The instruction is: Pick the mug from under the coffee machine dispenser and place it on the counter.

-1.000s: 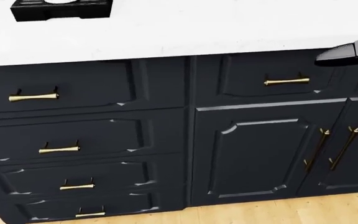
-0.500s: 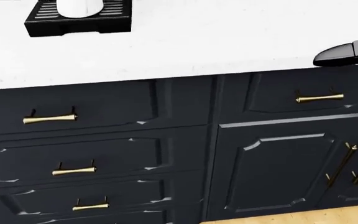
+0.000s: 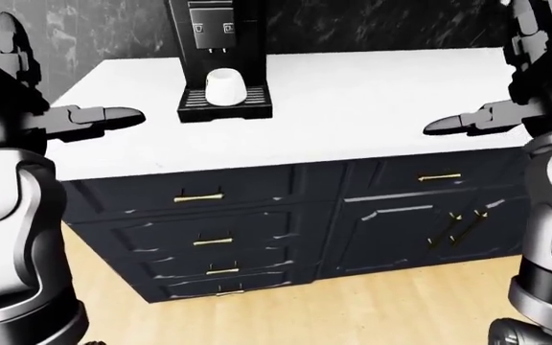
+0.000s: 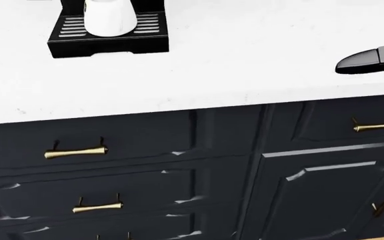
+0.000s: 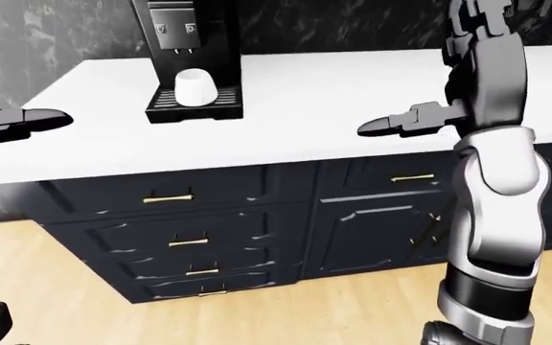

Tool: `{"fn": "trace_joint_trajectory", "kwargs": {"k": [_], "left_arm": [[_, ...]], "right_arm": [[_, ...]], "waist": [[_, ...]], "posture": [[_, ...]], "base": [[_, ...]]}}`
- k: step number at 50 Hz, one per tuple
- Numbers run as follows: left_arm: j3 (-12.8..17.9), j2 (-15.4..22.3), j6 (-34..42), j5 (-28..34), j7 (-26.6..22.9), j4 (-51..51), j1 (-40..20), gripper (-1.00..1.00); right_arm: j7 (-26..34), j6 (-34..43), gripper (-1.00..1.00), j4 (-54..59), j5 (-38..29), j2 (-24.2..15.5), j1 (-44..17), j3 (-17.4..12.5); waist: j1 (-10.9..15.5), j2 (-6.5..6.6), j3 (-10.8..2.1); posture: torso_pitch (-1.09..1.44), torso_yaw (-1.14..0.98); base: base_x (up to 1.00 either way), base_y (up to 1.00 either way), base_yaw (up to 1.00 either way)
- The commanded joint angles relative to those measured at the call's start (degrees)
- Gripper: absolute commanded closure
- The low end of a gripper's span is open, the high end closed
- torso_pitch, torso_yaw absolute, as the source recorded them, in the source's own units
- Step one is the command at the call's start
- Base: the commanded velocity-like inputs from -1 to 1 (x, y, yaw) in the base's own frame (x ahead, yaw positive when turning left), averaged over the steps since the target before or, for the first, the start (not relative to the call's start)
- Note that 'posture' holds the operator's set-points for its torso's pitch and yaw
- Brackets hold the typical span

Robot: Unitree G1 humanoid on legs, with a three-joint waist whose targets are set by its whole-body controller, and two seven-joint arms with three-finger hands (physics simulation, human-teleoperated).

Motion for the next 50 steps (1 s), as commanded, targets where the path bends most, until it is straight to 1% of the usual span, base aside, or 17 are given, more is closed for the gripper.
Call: {"fn": "trace_joint_trajectory", "kwargs": {"k": [1, 5, 8, 9, 11, 17, 21, 22, 23, 30, 34, 35, 37, 43, 47, 48, 50], "left_arm": [[0.23, 0.73, -1.39, 0.01, -0.03, -1.69, -1.45, -1.00], [0.21, 0.68, -1.30, 0.01, 0.00, -1.74, -1.42, -1.00], [0.18, 0.70, -1.19, -0.02, 0.01, -1.77, -1.54, -1.00], [0.17, 0.70, -1.22, 0.01, 0.00, -1.69, -1.55, -1.00], [0.14, 0.77, -1.11, 0.01, 0.04, -1.66, -1.76, -1.00], [0.07, 0.75, -1.13, 0.05, 0.05, -1.59, -1.83, -1.00], [0.15, 0.75, -1.21, 0.00, -0.05, -1.63, -1.67, -1.00], [0.24, 0.78, -1.14, -0.07, -0.04, -1.63, -1.69, -1.00], [0.27, 0.78, -1.14, -0.08, -0.03, -1.65, -1.65, -1.00], [0.45, 0.76, -1.02, -0.15, -0.11, -2.07, -1.12, -1.00], [0.48, 0.75, -0.74, -0.20, -0.17, -2.43, -0.98, -1.00], [0.51, 0.61, -0.52, -0.37, -0.12, -2.61, -0.89, -1.00], [0.49, 0.60, -0.65, -0.25, -0.19, -2.58, -0.77, -1.00], [0.88, 1.08, -0.50, -0.43, -0.16, -2.31, -1.11, -1.00], [1.06, 1.44, -0.36, -0.58, -0.07, -2.32, -1.19, -1.00], [1.06, 1.46, -0.36, -0.60, -0.05, -2.30, -1.17, -1.00], [1.05, 1.51, -0.37, -0.63, 0.02, -2.20, -1.29, -1.00]], "right_arm": [[-0.38, -1.46, -1.00, -1.17, -0.07, -0.81, -1.19, -0.76], [-0.32, -1.28, -1.00, -1.24, -0.01, -0.93, -1.36, -0.84], [-0.26, -1.37, -1.00, -1.20, 0.05, -0.96, -1.37, -0.87], [-0.28, -1.41, -1.00, -1.08, 0.07, -0.98, -1.42, -0.91], [-0.30, -1.49, -1.00, -0.86, 0.14, -1.06, -1.57, -0.94], [-0.39, -1.64, -1.00, -0.71, 0.33, -1.11, -1.39, -1.01], [-0.42, -1.53, -1.00, -0.98, 0.45, -1.14, -1.21, -1.11], [-0.44, -1.59, -1.00, -0.92, 0.44, -1.14, -1.20, -1.10], [-0.45, -1.60, -1.00, -0.91, 0.47, -1.13, -1.19, -1.10], [-0.57, -1.60, -1.00, -0.91, 0.31, -1.13, -1.18, -1.04], [-0.71, -1.59, -1.00, -0.75, 0.22, -1.12, -1.21, -1.06], [-0.90, -1.41, -1.00, -0.48, 0.36, -1.12, -1.41, -1.16], [-0.94, -1.61, -1.00, -0.29, 0.17, -1.21, -1.38, -1.06], [-0.83, -1.55, -1.00, -0.18, 0.05, -1.44, -1.67, -0.96], [-0.73, -1.32, -1.00, -0.29, 0.07, -1.54, -1.94, -0.92], [-0.70, -1.33, -1.00, -0.27, 0.05, -1.58, -1.95, -0.93], [-0.71, -1.39, -1.00, -0.20, 0.04, -1.61, -1.92, -0.99]], "waist": [[-0.14, 0.38, -0.88], [0.36, -2.11, -0.81], [0.60, -6.42, -1.81], [0.02, -3.26, -1.05], [0.01, -4.36, -0.96], [-0.52, -1.01, -0.25], [-1.12, 4.74, -1.64], [-0.44, 2.08, -0.87], [-0.77, 3.38, -0.80], [0.16, -0.29, -0.45], [0.48, -5.74, -1.63], [-0.10, -3.40, -0.96], [-0.13, -4.18, -1.24], [-0.44, -0.87, -0.64], [-0.91, 4.91, -1.88], [-0.36, 2.01, -1.13], [-0.25, 2.91, -1.30]], "posture": [[0.00, 0.00], [0.00, 0.00], [0.00, 0.00], [0.00, 0.00], [0.00, 0.00], [0.00, 0.00], [0.00, 0.00], [0.00, 0.00], [0.00, 0.00], [0.00, 0.00], [0.00, 0.00], [0.00, 0.00], [0.00, 0.00], [0.00, 0.00], [0.00, 0.00], [0.00, 0.00], [0.00, 0.00]], "base": [[0.18, 0.00, 0.00], [0.19, 0.00, 0.00], [0.19, 0.00, 0.00], [0.20, 0.00, 0.00], [0.19, 0.00, 0.00], [0.19, 0.00, 0.00], [0.19, 0.00, 0.00], [0.18, 0.00, 0.00], [0.19, 0.00, 0.00], [0.19, 0.00, 0.00], [0.19, 0.00, 0.00], [0.12, 0.00, 0.00], [0.11, 0.00, 0.00], [0.10, 0.00, 0.00], [0.10, 0.00, 0.00], [0.09, 0.00, 0.00], [0.09, 0.00, 0.00]]}}
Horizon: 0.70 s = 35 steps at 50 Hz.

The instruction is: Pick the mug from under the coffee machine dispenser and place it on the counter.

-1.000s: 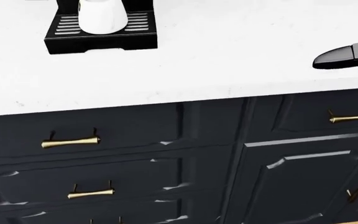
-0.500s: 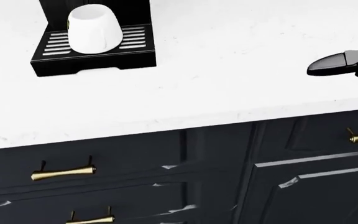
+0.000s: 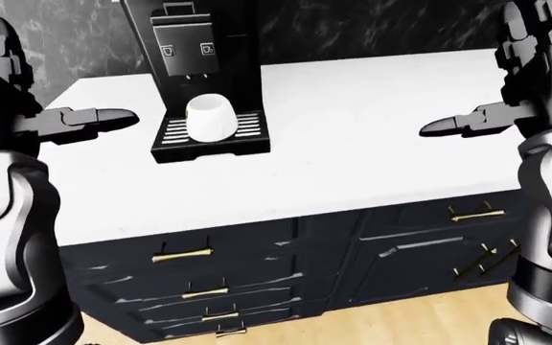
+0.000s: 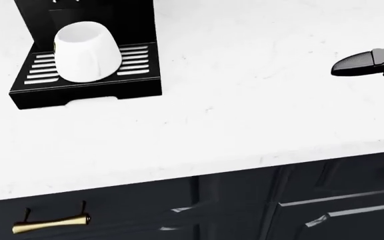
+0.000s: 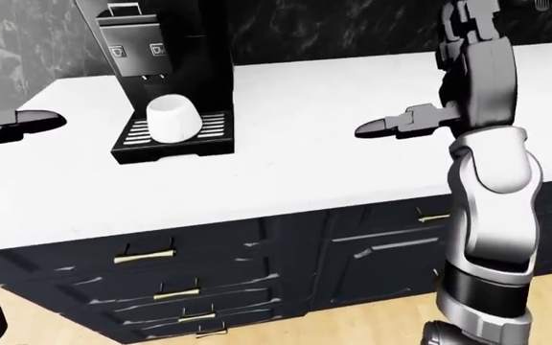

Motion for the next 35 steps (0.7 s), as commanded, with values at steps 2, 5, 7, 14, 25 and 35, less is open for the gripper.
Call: {"fn": "trace_joint_trajectory", "kwargs": {"k": [2, 5, 7, 14, 25, 35], "left_arm": [[-0.15, 0.88, -1.38, -0.15, -0.12, -2.11, -1.83, -1.00], [-0.09, 0.93, -1.37, -0.17, -0.14, -2.15, -1.73, -1.00], [-0.06, 0.91, -1.47, -0.15, -0.16, -2.10, -1.66, -1.00], [0.13, 1.00, -1.51, -0.17, -0.29, -2.21, -1.42, -1.00], [0.26, 0.94, -1.71, -0.11, -0.30, -2.21, -1.11, -1.00], [0.09, 0.81, -2.18, 0.11, -0.28, -1.68, -1.01, -1.00]], "right_arm": [[-0.65, -1.40, -1.00, -1.74, -0.19, -1.46, -1.63, -2.00], [-0.59, -1.24, -1.00, -1.77, -0.19, -1.40, -1.49, -2.00], [-0.54, -1.18, -1.00, -1.87, -0.30, -1.29, -1.30, -1.90], [-0.65, -1.06, -1.00, -1.73, -0.42, -1.04, -1.49, -1.88], [-0.56, -0.26, -1.00, -2.48, 0.56, -1.06, -1.46, -1.83], [0.01, 0.14, -1.00, -2.05, -0.03, -1.13, -1.67, -1.66]], "waist": [[-0.56, -0.42, -1.79], [-0.45, -2.15, -1.14], [-0.34, -3.64, -1.14], [-0.90, -5.88, -0.67], [-1.38, -3.15, -1.15], [-0.87, -3.75, -1.49]], "posture": [[0.00, 0.00], [0.00, 0.00], [0.00, 0.00], [0.00, 0.00], [0.00, 0.00], [0.00, 0.00]], "base": [[0.09, 0.00, 0.00], [0.09, 0.00, 0.00], [0.07, 0.00, 0.00], [0.05, 0.00, 0.00], [0.00, 0.00, 0.00], [0.00, 0.00, 0.00]]}}
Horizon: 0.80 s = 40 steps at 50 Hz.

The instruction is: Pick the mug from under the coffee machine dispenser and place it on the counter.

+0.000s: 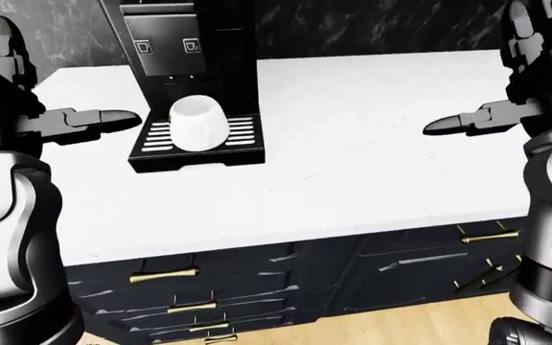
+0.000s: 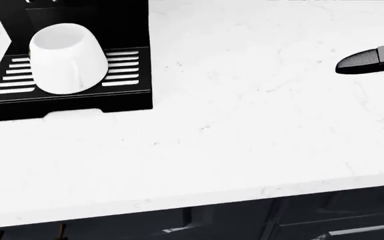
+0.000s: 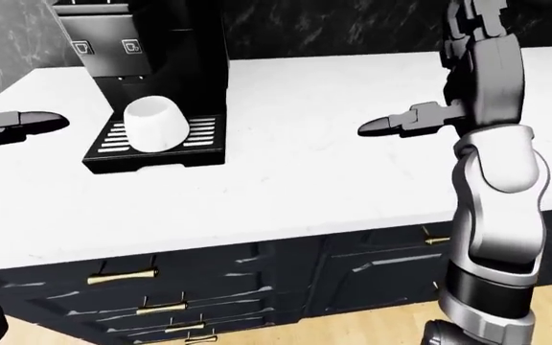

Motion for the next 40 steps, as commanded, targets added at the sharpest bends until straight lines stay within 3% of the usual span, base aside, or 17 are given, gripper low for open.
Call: {"fn": "trace_joint_trajectory", "kwargs": {"k": [1, 4, 11, 24, 40], "left_arm": [[0.61, 0.81, -1.57, 0.23, 0.02, -1.64, -1.16, -1.00], [0.14, 0.91, -2.04, 2.55, 0.10, -0.49, -0.53, -1.00], [1.08, -0.06, 6.29, 0.87, 1.78, -0.44, -0.09, -1.00], [0.97, -0.13, 11.73, 2.82, 1.81, 0.19, 1.49, -1.00], [-0.71, -4.30, 22.92, 3.29, 2.75, -10.00, 1.96, -1.00]], "right_arm": [[-0.38, -1.07, -1.00, -1.57, -0.32, -0.84, -1.20, -0.80], [-0.61, -0.97, -1.00, -1.35, -1.08, -0.74, -1.32, -0.62], [-1.17, 0.30, -1.00, -0.92, -2.10, -0.58, -1.02, -0.76], [-0.71, 0.81, -1.00, -0.75, -3.22, -0.48, -0.94, -0.69], [-0.80, 1.12, -1.00, -0.60, -3.27, -0.97, -1.20, -0.91]], "waist": [[-0.03, 0.14, -1.35], [0.00, 0.20, -1.31], [-0.03, 0.40, -1.28], [-0.18, 0.42, -1.11], [-0.12, 0.21, -1.24]], "posture": [[0.00, 0.00], [0.00, 0.00], [0.00, 0.00], [0.00, 0.00], [0.00, 0.00]], "base": [[0.00, 0.00, 0.00], [0.00, 0.00, 0.00], [0.00, 0.00, 0.00], [0.00, 0.00, 0.00], [0.00, 0.00, 0.00]]}}
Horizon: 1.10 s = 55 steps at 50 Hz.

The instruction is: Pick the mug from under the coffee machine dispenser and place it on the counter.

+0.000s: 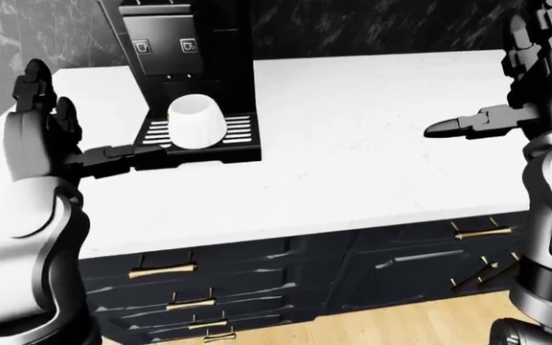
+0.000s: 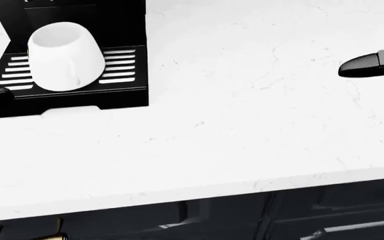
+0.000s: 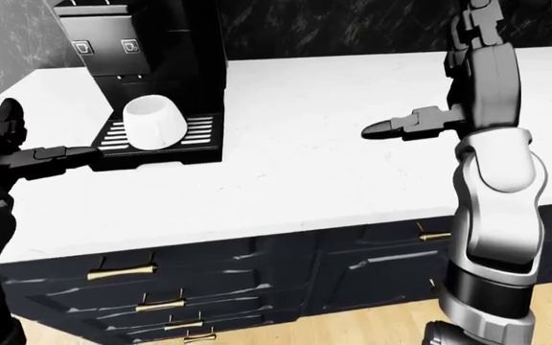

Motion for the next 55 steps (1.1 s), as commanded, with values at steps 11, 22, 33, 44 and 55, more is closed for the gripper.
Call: {"fn": "trace_joint_trajectory", "kwargs": {"k": [11, 22, 33, 44, 55], "left_arm": [[-1.37, -2.19, 3.14, -0.80, 0.24, -5.74, -1.57, -1.00], [-3.44, -3.74, 3.15, -0.26, 0.76, -4.64, -3.59, -1.00], [-5.55, -6.01, 5.77, -5.02, 4.38, -3.84, -6.92, -1.00], [-9.22, -9.35, 4.61, -4.86, 5.96, -2.29, -8.29, -1.00], [-10.23, -9.68, 3.79, -1.52, 8.61, 2.97, -10.35, -1.00]], "right_arm": [[-0.36, -1.60, -1.00, -1.51, -0.02, -0.90, -1.35, -0.84], [-0.45, -1.32, -1.00, -1.72, 0.32, -1.03, -1.39, -1.00], [-0.51, -1.05, -1.00, -1.36, 0.66, -1.50, -2.03, -1.00], [-0.57, -1.06, -1.00, -1.59, 0.67, -1.27, -1.73, -0.93], [-0.74, -1.10, -1.00, -1.79, 0.69, -1.06, -1.54, -0.93]], "waist": [[0.07, -0.01, -1.47], [0.18, -0.31, -1.56], [0.20, -0.51, -1.70], [0.23, -0.76, -1.72], [0.19, -0.87, -1.73]], "posture": [[0.00, 0.00], [0.00, 0.00], [0.00, 0.00], [0.00, 0.00], [0.00, 0.00]], "base": [[0.00, 0.00, 0.00], [0.00, 0.00, 0.00], [0.00, 0.00, 0.00], [0.00, 0.00, 0.00], [0.00, 0.00, 0.00]]}}
